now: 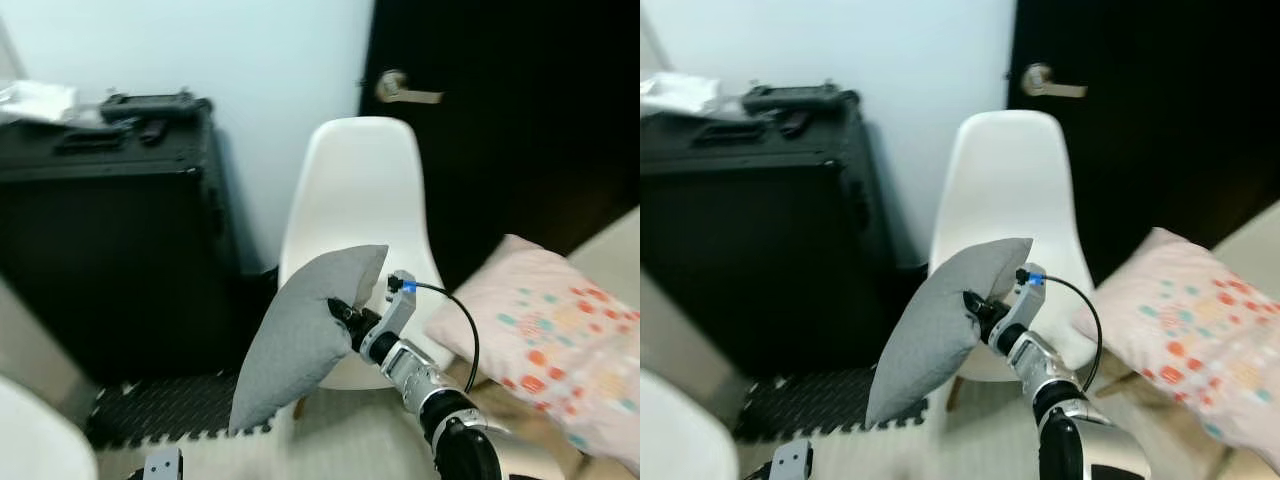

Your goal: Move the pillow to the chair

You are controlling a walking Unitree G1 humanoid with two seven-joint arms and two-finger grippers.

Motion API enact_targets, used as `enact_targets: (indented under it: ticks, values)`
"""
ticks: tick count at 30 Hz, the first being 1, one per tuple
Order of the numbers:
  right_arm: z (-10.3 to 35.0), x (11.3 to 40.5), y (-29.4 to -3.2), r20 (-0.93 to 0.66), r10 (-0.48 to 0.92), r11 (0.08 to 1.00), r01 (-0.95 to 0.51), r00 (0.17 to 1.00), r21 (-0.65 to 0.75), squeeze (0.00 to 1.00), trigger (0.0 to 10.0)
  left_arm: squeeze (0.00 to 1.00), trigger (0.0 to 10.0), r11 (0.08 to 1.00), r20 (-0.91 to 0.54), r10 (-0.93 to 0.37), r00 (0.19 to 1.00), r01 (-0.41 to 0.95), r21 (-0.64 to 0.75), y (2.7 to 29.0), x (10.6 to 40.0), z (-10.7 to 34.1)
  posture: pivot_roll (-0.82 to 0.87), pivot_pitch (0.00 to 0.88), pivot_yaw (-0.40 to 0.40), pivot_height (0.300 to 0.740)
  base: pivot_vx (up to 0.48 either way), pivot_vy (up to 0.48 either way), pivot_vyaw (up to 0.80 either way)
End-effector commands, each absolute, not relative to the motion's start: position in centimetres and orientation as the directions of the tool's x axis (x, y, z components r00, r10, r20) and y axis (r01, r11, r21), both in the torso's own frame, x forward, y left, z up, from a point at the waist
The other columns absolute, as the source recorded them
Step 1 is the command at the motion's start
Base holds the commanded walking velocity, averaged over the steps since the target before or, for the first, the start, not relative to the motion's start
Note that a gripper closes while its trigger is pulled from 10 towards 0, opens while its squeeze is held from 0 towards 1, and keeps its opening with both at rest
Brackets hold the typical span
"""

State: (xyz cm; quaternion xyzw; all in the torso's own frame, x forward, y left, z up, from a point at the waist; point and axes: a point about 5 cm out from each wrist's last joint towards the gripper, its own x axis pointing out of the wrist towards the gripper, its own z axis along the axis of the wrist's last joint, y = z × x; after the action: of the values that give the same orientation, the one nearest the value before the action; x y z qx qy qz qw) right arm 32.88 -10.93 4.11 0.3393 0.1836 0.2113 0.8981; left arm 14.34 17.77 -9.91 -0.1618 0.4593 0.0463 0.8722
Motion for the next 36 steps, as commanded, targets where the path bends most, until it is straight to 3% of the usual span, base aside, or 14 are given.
enact_targets:
  ticks: [1,9,13,22,26,28,36]
  values:
    - [4.7,33.3,-10.8,-0.157,0.494,0.673,-0.262,0.855,0.691,0.0,10.0,0.0,10.0,0.937,-0.833,-0.111,0.541,-0.221,-0.269,16.5,13.5,-10.3,-0.02,0.072,-0.037,0.74,0.0,0.0,-0.8]
    - [4.7,32.9,-8.6,-0.143,0.589,0.65,-0.36,0.796,0.669,0.0,10.0,0.0,10.0,0.941,-0.834,-0.12,0.538,-0.206,-0.269,16.6,13.7,-10.3,-0.03,0.071,-0.035,0.74,0.0,-0.12,-0.2]
    - [4.6,32.6,-8.3,-0.143,0.61,0.643,-0.382,0.78,0.664,0.0,10.0,0.0,10.0,0.941,-0.839,-0.101,0.534,-0.223,-0.256,16.8,13.6,-10.3,-0.03,0.069,-0.037,0.74,0.0,-0.434,0.0]
    - [4.2,32.1,-7.4,-0.158,0.654,0.641,-0.431,0.74,0.635,0.0,10.0,0.0,10.0,0.946,-0.838,-0.051,0.543,-0.244,-0.215,17.3,13.8,-10.2,-0.03,0.069,-0.037,0.74,0.0,0.0,0.0]
    - [3.8,31.6,-7.0,-0.161,0.668,0.632,-0.44,0.726,0.638,0.0,10.0,0.0,10.0,0.949,-0.819,-0.038,0.573,-0.237,-0.21,17.4,14.6,-9.9,-0.02,0.063,-0.044,0.74,0.0,0.0,0.0]
    - [3.9,31.5,-6.5,-0.144,0.683,0.611,-0.452,0.716,0.65,0.0,10.0,0.0,10.0,0.949,-0.774,-0.031,0.632,-0.224,-0.221,17.8,16.3,-9.1,-0.02,0.062,-0.045,0.74,0.0,0.0,0.0]
    - [4.2,31.3,-5.8,-0.09,0.73,0.544,-0.495,0.678,0.677,0.0,10.0,0.0,10.0,0.948,-0.736,-0.037,0.676,-0.21,-0.241,17.9,17.8,-8.4,-0.02,0.07,-0.037,0.74,0.0,0.0,0.0]
